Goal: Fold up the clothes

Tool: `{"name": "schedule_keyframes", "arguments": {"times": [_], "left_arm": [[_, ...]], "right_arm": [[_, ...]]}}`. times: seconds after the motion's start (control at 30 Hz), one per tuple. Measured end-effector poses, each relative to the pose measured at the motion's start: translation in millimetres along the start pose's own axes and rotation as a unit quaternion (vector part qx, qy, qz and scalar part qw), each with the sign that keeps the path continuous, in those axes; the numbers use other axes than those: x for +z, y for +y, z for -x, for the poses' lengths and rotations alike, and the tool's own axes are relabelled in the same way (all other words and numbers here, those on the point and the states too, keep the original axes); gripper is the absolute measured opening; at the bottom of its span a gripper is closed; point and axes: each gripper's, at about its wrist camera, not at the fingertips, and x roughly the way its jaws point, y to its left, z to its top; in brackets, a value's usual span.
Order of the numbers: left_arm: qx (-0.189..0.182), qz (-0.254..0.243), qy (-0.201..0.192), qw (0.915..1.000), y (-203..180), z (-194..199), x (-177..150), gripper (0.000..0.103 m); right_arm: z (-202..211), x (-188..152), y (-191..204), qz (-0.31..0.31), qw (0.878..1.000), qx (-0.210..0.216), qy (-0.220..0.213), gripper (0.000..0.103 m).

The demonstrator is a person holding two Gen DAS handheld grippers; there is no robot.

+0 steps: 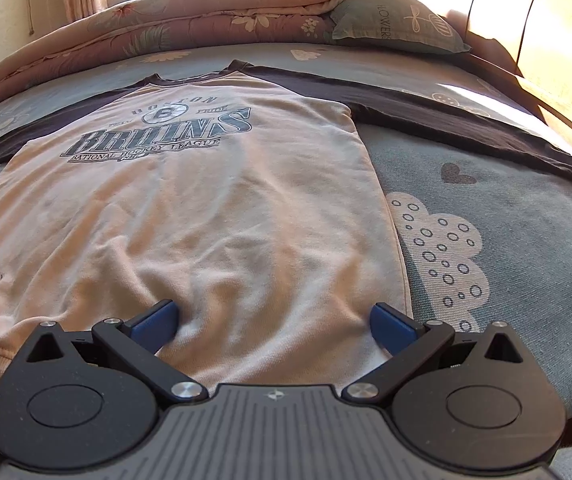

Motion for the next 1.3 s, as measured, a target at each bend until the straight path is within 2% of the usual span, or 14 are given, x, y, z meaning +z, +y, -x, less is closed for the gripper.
{"name": "schedule_keyframes", "arguments": {"times": [0.17, 0.27, 0.37, 0.43, 0.53, 0.67, 0.8, 0.9, 1.0, 1.07, 1.17, 1.3], "left_arm": [[-0.014, 0.033, 0.039, 0.9986, 10, -9, 7, 0.102], [-0.005, 0.006, 0.028, 0.9996, 8, 2, 31, 0.102], [0.029, -0.034, 0.0, 0.999, 15, 17, 70, 0.102], [0.065, -0.05, -0.02, 0.9964, 29, 27, 102, 0.102], [0.126, -0.054, -0.055, 0.989, 70, 43, 160, 0.102], [0.198, 0.003, -0.092, 0.9759, 152, 60, 236, 0.102], [0.214, 0.095, -0.1, 0.967, 240, 52, 280, 0.102], [0.193, 0.171, -0.104, 0.9607, 289, 33, 289, 0.102], [0.192, 0.206, -0.108, 0.9535, 322, 15, 291, 0.102], [0.2, 0.212, -0.117, 0.9494, 337, 10, 292, 0.102], [0.245, 0.207, -0.14, 0.9368, 359, 10, 295, 0.102], [0.25, 0.229, -0.157, 0.9276, 372, 16, 301, 0.102]], "right_arm": [[3, 5, 7, -0.007, 1.0, -0.005, -0.012, 0.103], [6, 9, 13, -0.006, 1.0, -0.004, -0.027, 0.103], [10, 13, 21, 0.0, 0.999, -0.002, -0.044, 0.103], [10, 16, 26, 0.011, 0.999, 0.005, -0.047, 0.103], [-1, 17, 30, 0.016, 1.0, 0.012, -0.022, 0.103], [-8, 16, 34, 0.02, 1.0, 0.014, -0.009, 0.103], [-11, 16, 39, 0.026, 1.0, 0.01, -0.011, 0.103], [-14, 17, 41, 0.027, 1.0, 0.009, -0.013, 0.103], [-16, 18, 41, 0.025, 1.0, 0.006, -0.015, 0.103], [-17, 19, 42, 0.026, 0.999, 0.004, -0.018, 0.103], [-19, 19, 43, 0.026, 0.999, 0.002, -0.022, 0.103], [-21, 19, 45, 0.026, 0.999, -0.002, -0.025, 0.103]]}}
